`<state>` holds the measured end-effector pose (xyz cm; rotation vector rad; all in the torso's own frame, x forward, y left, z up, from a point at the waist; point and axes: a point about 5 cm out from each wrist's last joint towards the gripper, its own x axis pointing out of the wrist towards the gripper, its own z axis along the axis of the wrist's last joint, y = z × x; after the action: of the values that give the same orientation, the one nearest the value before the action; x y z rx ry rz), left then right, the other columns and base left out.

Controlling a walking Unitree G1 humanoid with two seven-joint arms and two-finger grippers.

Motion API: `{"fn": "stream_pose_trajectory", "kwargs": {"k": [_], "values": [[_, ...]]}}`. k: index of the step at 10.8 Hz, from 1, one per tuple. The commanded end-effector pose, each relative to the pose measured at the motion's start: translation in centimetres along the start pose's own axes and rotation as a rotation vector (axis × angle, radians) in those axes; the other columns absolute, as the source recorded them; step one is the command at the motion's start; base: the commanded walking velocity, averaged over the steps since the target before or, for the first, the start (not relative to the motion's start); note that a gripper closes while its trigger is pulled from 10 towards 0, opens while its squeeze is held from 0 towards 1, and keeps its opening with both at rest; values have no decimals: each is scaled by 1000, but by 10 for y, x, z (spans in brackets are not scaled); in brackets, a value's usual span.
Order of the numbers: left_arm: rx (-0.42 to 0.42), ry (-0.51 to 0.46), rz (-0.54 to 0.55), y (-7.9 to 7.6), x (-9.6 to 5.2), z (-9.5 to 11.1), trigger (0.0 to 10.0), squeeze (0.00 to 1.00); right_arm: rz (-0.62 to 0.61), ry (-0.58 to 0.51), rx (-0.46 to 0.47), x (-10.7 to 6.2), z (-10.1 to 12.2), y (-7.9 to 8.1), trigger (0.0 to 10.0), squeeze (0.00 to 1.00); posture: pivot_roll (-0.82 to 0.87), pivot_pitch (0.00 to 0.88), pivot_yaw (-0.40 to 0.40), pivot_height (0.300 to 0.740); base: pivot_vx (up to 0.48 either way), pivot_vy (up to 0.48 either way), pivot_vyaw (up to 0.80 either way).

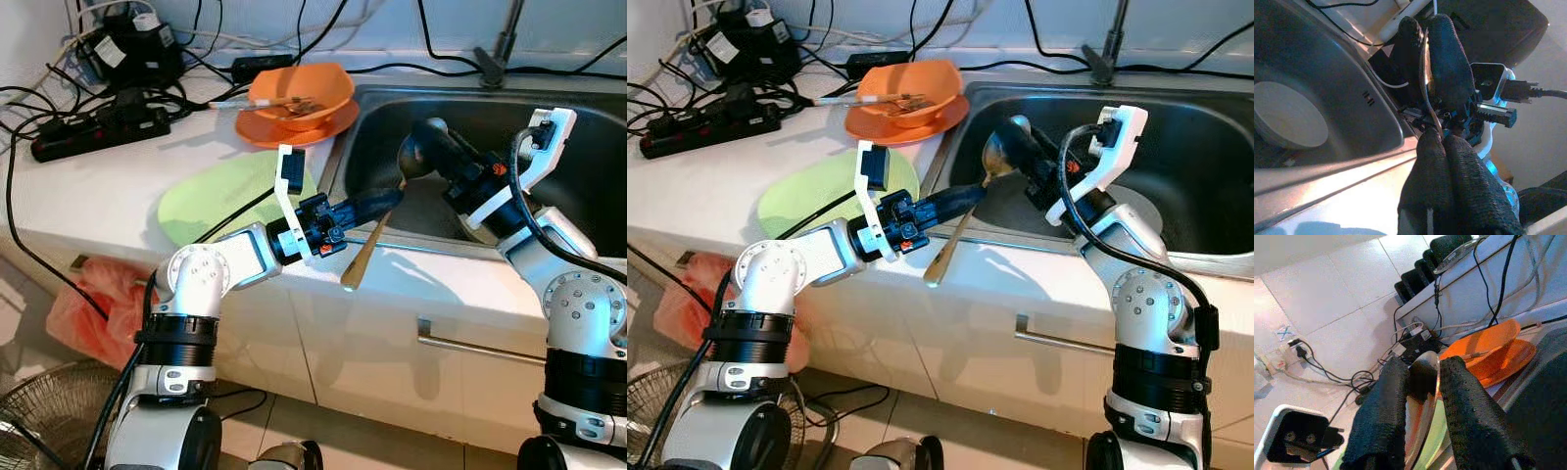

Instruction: Kitchen organization

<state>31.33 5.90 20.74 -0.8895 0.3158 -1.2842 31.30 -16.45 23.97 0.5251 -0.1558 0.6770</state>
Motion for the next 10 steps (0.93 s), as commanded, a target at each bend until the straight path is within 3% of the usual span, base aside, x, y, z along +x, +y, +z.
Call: {"fn": "stream_pose_trajectory", "kwargs": {"k": [1,10], "values": [[19,10,-53,-8,0,4,0,0,-27,9,20,-4,-1,-4,0,0,65,66,127,740,0,0,0],[72,3,3,1,-7,10,0,0,-14,8,55,-9,3,-7,0,0,62,65,124,740,0,0,0]]}}
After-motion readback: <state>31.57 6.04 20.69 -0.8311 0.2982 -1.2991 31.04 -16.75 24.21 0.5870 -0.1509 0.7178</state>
